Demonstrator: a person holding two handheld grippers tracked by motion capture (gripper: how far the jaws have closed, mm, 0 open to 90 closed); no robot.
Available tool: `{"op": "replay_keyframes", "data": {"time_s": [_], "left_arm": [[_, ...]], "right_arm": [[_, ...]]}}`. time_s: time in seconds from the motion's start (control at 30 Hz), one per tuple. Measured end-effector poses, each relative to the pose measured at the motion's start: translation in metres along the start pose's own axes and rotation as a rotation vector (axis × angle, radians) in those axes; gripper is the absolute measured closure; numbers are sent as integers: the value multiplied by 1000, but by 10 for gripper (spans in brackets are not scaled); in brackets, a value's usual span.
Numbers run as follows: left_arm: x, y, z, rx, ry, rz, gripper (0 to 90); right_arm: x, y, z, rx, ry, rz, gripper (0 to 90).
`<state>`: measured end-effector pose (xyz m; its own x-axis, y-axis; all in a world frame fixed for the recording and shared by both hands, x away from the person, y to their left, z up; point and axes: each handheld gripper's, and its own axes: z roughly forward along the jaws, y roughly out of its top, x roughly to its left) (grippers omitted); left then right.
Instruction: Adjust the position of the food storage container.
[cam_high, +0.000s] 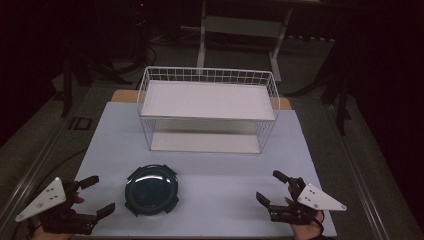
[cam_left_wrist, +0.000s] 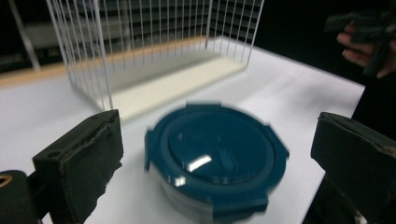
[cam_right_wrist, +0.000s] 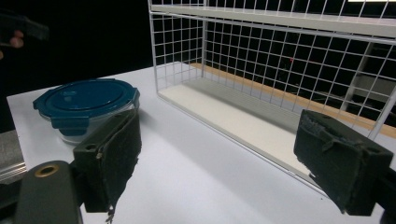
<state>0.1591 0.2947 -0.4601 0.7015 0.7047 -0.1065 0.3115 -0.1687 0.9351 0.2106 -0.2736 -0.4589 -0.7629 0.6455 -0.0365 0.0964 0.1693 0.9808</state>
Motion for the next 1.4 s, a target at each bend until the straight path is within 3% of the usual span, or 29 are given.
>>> {"op": "replay_keyframes", "data": {"time_s": [0.1, 0.13, 0.17, 0.23, 0.27, 0.37, 0.43, 0.47, 0.53, 0.57, 0.83, 0.97, 1.03, 1.23, 1.4], "left_arm": [[-1, -5, 3, 60, -5, -5, 34], [-1, -7, 3, 78, -9, -3, 77], [-1, -7, 3, 78, -9, -3, 154], [4, -13, 5, 113, -65, -19, 287], [5, -16, 6, 126, -62, -22, 389], [7, -22, 9, 158, -82, -35, 581], [8, -32, 17, 234, -91, -58, 725], [7, -34, 20, 262, -74, -57, 779], [7, -37, 24, 291, -75, -52, 851], [7, -36, 25, 307, -42, -43, 869], [15, -35, 38, 330, -18, -42, 895], [20, -34, 45, 333, -31, -47, 896], [19, -33, 47, 344, -23, -30, 896], [20, -33, 50, 338, -39, -46, 895], [15, -27, 64, 353, -66, -20, 896]], "right_arm": [[0, 0, 0, 1, 1, -1, 147], [0, 0, 1, 1, 1, -1, 147], [0, 0, 1, 4, 3, 0, 147], [0, -1, 1, 6, 6, 2, 147], [0, -1, 1, 6, 7, 2, 147], [0, -1, 1, 5, 8, 4, 147], [-1, -1, 1, 3, 9, 9, 147], [-1, -1, 1, 5, 9, 11, 147], [-1, -2, 2, 7, 12, 16, 147], [-1, -2, 2, 7, 12, 14, 147], [-1, -2, 1, 5, 12, 15, 147], [-1, -2, 1, 1, 13, 11, 147], [-1, -1, 0, 0, 12, 10, 148], [-1, -2, 1, 0, 15, 13, 148], [0, -1, 1, -1, 17, 10, 148]]}}
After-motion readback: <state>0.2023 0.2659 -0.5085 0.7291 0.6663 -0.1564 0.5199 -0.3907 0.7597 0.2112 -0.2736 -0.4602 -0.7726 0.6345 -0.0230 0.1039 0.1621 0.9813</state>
